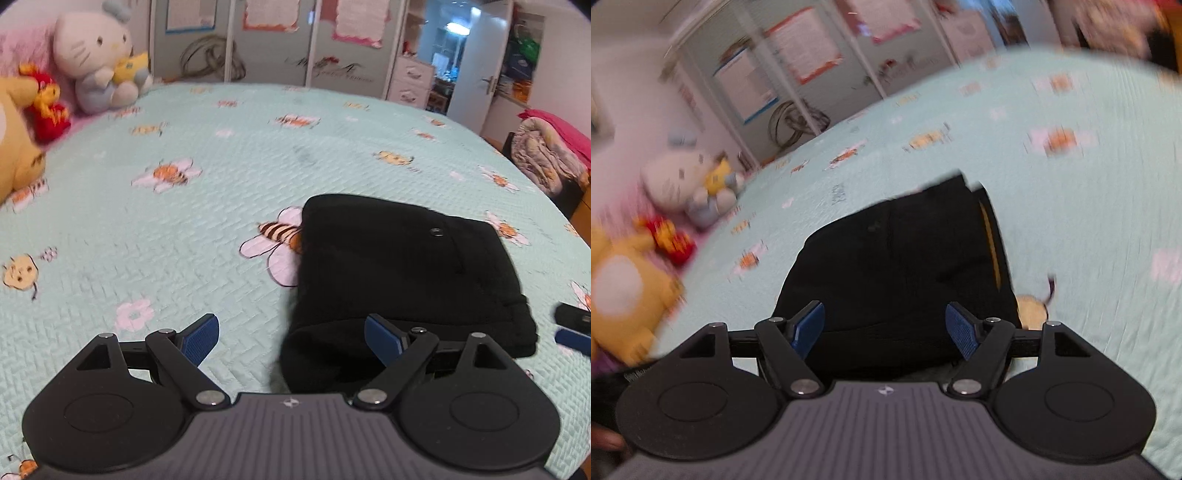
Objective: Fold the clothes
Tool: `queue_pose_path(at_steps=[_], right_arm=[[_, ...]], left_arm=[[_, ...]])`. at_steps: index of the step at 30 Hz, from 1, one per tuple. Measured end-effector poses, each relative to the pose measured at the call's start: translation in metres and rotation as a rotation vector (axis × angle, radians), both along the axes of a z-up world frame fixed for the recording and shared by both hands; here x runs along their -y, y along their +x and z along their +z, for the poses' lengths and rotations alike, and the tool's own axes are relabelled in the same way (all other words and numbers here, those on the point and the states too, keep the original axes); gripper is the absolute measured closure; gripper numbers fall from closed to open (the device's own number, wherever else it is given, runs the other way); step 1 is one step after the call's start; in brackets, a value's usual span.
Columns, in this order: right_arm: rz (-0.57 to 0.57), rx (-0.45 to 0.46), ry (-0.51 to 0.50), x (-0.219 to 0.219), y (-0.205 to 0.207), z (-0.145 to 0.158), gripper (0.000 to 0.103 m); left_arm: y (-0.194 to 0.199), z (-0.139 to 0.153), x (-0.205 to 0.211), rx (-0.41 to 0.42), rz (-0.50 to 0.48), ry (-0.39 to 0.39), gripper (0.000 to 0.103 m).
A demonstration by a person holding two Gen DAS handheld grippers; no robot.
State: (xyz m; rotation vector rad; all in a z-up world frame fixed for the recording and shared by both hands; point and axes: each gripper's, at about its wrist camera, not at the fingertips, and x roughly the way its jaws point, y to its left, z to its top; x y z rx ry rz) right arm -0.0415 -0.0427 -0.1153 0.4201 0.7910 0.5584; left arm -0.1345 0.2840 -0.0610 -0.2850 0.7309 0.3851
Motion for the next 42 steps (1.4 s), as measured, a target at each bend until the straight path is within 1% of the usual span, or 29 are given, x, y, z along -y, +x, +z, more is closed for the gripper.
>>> queue_pose_path(at_steps=[3,4,5,7,9,11,12,13,15,19,21,25,27,28,30,32,33,34,35,36,37,39,42], right_arm=[[-0.039,-0.085,0.126,0.032,0.027,-0.025,0.029],[-0.047,-0.111,0.170,0.042,0.036,-0.033,0.028],[-0.050,-0.134,0.214,0.049,0.044,-0.042,0.028],[-0.045,-0.178,0.302,0.060,0.061,-0.059,0.021],[-0.051,-0.222,0.370,0.069,0.079,-0.076,0.020],[-0.058,-0.270,0.411,0.075,0.099,-0.094,0.020],[-0.061,-0.293,0.424,0.077,0.109,-0.103,0.020],[-0.057,-0.309,0.433,0.077,0.116,-0.110,0.020],[-0.033,-0.329,0.440,0.071,0.127,-0.120,0.020],[0.020,-0.360,0.454,0.059,0.149,-0.137,0.019],[0.060,-0.351,0.453,0.048,0.156,-0.137,0.018],[0.103,-0.350,0.425,0.029,0.168,-0.138,0.016],[0.124,-0.349,0.412,0.020,0.174,-0.138,0.014],[0.132,-0.349,0.406,0.016,0.177,-0.138,0.013],[0.143,-0.344,0.396,0.008,0.180,-0.135,0.005],[0.158,-0.332,0.362,0.002,0.183,-0.134,0.005],[0.166,-0.329,0.344,0.000,0.185,-0.133,0.005],[0.174,-0.328,0.328,-0.003,0.187,-0.132,0.006],[0.183,-0.327,0.313,-0.006,0.188,-0.132,0.015],[0.187,-0.329,0.297,-0.009,0.190,-0.132,0.033],[0.187,-0.334,0.291,-0.009,0.191,-0.133,0.040],[0.187,-0.335,0.299,-0.007,0.189,-0.133,0.049],[0.179,-0.309,0.313,-0.004,0.181,-0.127,0.057]], left_arm=[[0.014,-0.015,-0.021,0.000,-0.003,-0.076,0.013],[0.020,-0.020,-0.029,-0.003,-0.003,-0.115,0.013],[0.027,-0.026,-0.037,-0.005,-0.007,-0.161,0.013],[0.039,-0.039,-0.053,-0.008,-0.020,-0.266,0.013],[0.055,-0.054,-0.068,-0.022,-0.041,-0.372,0.013],[0.070,-0.069,-0.079,-0.046,-0.063,-0.432,0.013],[0.078,-0.075,-0.083,-0.054,-0.076,-0.449,0.010],[0.084,-0.081,-0.088,-0.054,-0.093,-0.470,0.003],[0.095,-0.090,-0.092,-0.048,-0.122,-0.517,0.000],[0.112,-0.104,-0.097,-0.031,-0.175,-0.612,0.000],[0.121,-0.111,-0.100,-0.023,-0.201,-0.660,0.000],[0.139,-0.125,-0.105,-0.005,-0.255,-0.755,0.000],[0.148,-0.132,-0.108,0.003,-0.281,-0.803,0.001],[0.152,-0.134,-0.106,0.005,-0.290,-0.815,0.003],[0.158,-0.134,-0.093,0.001,-0.293,-0.806,0.005],[0.165,-0.135,-0.080,-0.004,-0.297,-0.798,0.006],[0.166,-0.134,-0.077,-0.007,-0.293,-0.794,0.012],[0.165,-0.133,-0.078,-0.010,-0.283,-0.791,0.021],[0.163,-0.130,-0.078,-0.010,-0.278,-0.783,0.026],[0.161,-0.126,-0.076,0.001,-0.281,-0.762,0.035],[0.158,-0.120,-0.072,0.017,-0.289,-0.733,0.042],[0.154,-0.107,-0.060,0.039,-0.307,-0.654,0.047],[0.147,-0.090,-0.048,0.068,-0.316,-0.606,0.053]])
